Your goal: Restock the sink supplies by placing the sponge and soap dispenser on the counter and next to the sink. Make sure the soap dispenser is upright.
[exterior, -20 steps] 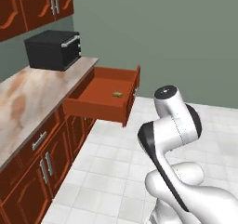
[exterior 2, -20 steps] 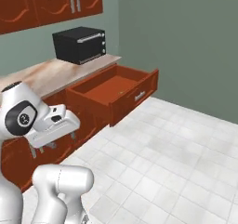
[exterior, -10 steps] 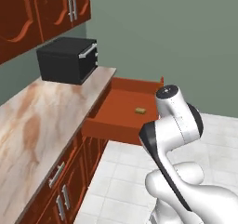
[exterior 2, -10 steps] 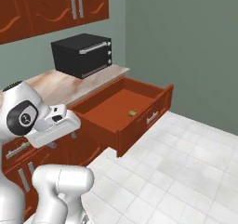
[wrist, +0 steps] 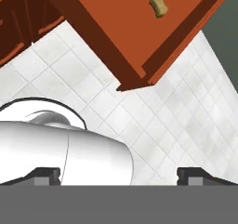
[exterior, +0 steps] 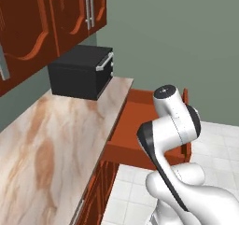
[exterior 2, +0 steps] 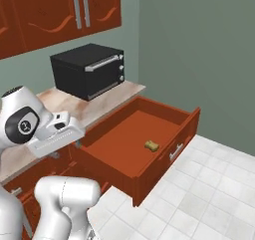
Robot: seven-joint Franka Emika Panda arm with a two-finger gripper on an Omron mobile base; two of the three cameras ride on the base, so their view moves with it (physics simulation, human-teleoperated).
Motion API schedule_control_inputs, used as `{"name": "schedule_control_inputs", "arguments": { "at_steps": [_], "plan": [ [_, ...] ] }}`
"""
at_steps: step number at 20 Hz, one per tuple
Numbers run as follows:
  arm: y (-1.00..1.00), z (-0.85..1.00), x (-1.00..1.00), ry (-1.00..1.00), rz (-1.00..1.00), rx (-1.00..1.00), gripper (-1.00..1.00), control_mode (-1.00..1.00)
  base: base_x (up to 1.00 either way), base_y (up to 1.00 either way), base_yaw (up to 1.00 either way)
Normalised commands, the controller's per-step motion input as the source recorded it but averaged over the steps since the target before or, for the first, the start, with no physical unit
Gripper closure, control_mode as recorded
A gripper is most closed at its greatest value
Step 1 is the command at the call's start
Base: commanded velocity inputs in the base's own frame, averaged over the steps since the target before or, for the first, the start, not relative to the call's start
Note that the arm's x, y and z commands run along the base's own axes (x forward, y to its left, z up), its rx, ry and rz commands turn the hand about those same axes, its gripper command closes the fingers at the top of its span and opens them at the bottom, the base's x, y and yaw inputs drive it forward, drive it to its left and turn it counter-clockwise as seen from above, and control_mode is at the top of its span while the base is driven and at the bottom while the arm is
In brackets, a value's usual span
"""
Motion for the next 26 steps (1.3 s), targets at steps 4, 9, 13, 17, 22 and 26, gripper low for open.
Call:
{"name": "schedule_control_inputs", "arguments": {
  "at_steps": [4,9,13,17,22,26],
  "plan": [
    [0.0,0.0,0.0,0.0,0.0,0.0,-1.0,1.0,0.66,0.0,0.0],
    [0.0,0.0,0.0,0.0,0.0,0.0,-1.0,1.0,0.47,0.03,0.0],
    [0.0,0.0,0.0,0.0,0.0,0.0,-1.0,1.0,0.35,-0.07,0.01],
    [-0.71,-0.02,0.6,0.0,0.11,0.07,-1.0,-1.0,0.0,0.0,0.0],
    [-0.67,-0.21,0.84,0.07,0.1,0.06,-1.0,-1.0,0.0,0.0,0.0],
    [-0.39,-0.41,0.9,0.09,0.14,0.03,-1.0,-1.0,0.0,0.0,0.0]
  ]
}}
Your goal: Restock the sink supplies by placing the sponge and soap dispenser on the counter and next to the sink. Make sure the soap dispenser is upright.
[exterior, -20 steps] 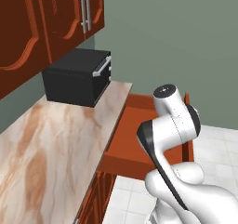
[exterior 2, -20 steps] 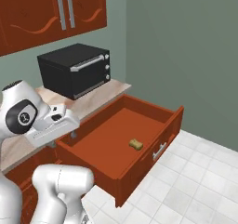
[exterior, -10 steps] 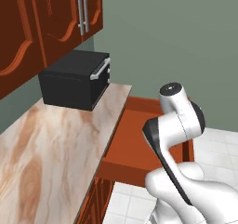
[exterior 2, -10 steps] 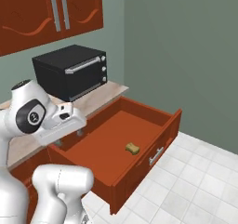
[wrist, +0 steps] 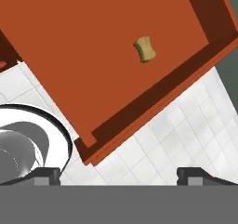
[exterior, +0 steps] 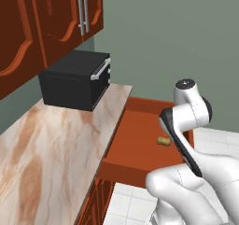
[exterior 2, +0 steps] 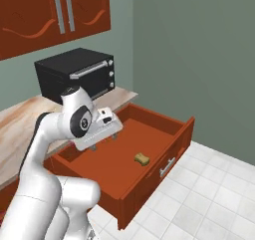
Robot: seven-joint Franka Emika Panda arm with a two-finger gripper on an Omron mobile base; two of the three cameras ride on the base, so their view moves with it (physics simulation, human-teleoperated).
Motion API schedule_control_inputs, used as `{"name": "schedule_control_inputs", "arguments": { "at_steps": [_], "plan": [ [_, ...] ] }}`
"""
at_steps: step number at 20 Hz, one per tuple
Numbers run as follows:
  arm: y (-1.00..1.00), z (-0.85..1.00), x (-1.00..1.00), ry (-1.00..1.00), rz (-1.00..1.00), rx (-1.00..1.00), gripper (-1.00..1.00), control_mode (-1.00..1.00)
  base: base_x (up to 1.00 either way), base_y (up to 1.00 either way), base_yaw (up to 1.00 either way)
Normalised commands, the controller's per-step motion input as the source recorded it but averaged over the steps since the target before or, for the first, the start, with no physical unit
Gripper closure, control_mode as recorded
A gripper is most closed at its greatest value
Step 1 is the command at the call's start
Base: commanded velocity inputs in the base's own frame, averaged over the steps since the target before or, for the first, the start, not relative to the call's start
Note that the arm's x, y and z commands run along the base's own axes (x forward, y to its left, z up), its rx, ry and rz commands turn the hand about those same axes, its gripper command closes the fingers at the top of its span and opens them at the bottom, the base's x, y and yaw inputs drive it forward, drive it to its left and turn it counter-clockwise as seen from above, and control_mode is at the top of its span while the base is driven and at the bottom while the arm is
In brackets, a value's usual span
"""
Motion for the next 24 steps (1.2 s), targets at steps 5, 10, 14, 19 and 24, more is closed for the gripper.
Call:
{"name": "schedule_control_inputs", "arguments": {
  "at_steps": [5,10,14,19,24],
  "plan": [
    [-0.06,-0.67,0.82,0.26,0.08,0.0,-1.0,-1.0,0.0,0.0,0.0],
    [0.0,-0.82,0.83,0.36,0.06,0.0,-1.0,-1.0,0.0,0.0,0.0],
    [-0.23,-0.63,0.78,0.21,0.06,0.01,-1.0,-1.0,0.0,0.0,0.0],
    [-0.42,-0.33,0.61,0.09,0.07,0.03,-1.0,-1.0,0.0,0.0,0.0],
    [-0.33,-0.46,0.42,0.0,0.06,0.05,-1.0,-1.0,0.0,0.0,0.0]
  ]
}}
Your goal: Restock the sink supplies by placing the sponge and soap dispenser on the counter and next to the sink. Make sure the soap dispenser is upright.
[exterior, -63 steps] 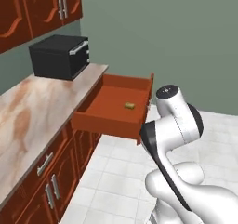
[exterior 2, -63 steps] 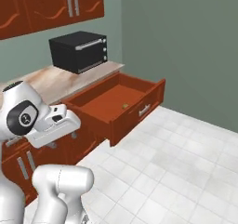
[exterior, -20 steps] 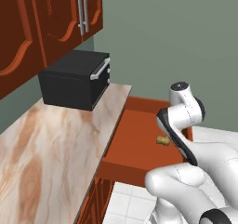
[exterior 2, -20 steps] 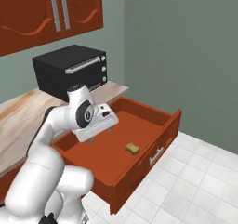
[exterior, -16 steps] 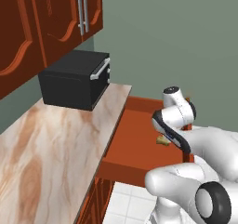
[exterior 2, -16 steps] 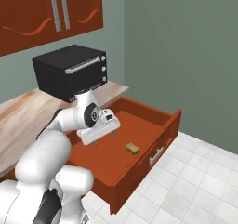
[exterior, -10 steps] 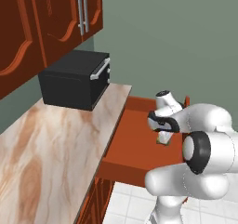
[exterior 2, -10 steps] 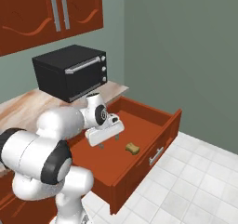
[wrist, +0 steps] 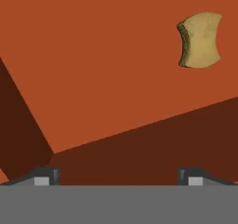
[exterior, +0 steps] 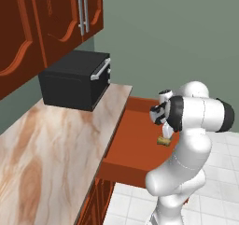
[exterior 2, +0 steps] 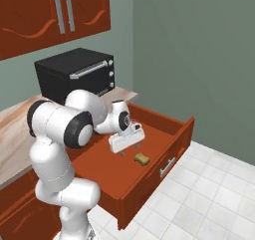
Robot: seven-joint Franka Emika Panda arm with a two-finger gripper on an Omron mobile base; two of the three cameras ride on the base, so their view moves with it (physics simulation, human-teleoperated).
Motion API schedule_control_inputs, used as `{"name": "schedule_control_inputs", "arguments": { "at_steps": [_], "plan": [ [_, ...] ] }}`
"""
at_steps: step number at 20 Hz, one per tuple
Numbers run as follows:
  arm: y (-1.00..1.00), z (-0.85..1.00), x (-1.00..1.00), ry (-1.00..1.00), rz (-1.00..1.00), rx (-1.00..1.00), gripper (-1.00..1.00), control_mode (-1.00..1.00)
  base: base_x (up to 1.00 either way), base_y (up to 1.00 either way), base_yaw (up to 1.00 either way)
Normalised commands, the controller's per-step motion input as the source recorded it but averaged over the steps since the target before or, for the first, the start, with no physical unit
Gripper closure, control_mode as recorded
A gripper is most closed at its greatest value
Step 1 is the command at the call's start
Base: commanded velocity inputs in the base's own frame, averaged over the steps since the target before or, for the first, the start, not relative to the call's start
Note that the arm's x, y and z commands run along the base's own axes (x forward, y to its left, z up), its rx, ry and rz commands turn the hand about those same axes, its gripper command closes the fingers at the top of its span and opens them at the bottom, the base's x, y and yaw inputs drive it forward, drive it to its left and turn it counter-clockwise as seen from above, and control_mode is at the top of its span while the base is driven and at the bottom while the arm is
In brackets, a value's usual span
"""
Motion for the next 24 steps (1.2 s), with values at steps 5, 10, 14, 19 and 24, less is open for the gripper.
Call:
{"name": "schedule_control_inputs", "arguments": {
  "at_steps": [5,10,14,19,24],
  "plan": [
    [-0.08,-0.51,0.14,0.0,0.05,0.05,-1.0,-1.0,0.0,0.0,0.0],
    [0.0,-0.23,0.2,-0.04,0.03,0.0,-1.0,-1.0,0.0,0.0,0.0],
    [0.0,-0.11,0.24,-0.03,0.05,0.0,-1.0,-1.0,0.0,0.0,0.0],
    [0.0,-0.17,0.21,-0.01,0.04,0.0,-1.0,-1.0,0.0,0.0,0.0],
    [0.0,-0.31,0.24,0.0,0.04,0.0,-1.0,-1.0,0.0,0.0,0.0]
  ]
}}
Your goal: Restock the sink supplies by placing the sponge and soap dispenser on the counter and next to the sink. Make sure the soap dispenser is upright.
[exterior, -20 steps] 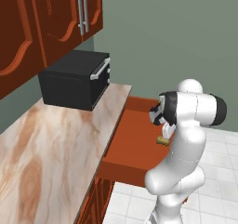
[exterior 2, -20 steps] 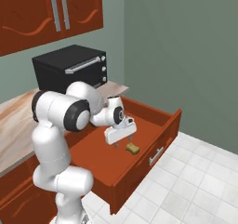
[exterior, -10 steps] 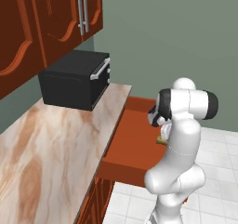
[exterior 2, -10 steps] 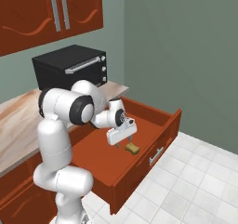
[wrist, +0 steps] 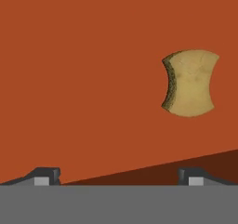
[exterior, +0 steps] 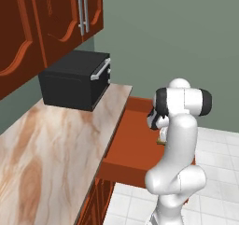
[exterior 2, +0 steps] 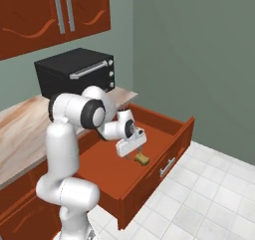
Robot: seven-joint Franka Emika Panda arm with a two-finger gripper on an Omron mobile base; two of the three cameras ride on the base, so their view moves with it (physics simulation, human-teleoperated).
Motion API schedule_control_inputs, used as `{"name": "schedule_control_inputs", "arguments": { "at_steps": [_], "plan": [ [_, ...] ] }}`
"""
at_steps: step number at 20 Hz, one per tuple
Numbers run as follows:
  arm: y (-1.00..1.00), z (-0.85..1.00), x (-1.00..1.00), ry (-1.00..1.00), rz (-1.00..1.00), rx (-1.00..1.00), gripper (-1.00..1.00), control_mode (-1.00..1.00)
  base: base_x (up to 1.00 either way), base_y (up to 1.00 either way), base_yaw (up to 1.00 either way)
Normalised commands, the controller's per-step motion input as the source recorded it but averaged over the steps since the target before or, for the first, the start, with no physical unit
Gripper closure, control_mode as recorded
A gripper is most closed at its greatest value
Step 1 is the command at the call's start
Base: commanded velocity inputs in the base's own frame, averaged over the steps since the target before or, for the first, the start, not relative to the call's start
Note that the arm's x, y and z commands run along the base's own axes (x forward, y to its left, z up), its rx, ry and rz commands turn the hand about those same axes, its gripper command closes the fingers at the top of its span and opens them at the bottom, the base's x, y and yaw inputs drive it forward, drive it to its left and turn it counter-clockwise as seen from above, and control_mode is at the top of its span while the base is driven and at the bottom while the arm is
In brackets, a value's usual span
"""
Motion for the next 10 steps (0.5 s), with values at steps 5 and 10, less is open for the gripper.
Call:
{"name": "schedule_control_inputs", "arguments": {
  "at_steps": [5,10],
  "plan": [
    [0.0,-0.3,0.18,0.0,0.05,0.0,-1.0,-1.0,0.0,0.0,0.0],
    [-0.14,-0.11,0.31,0.0,0.04,0.03,-1.0,-1.0,0.0,0.0,0.0]
  ]
}}
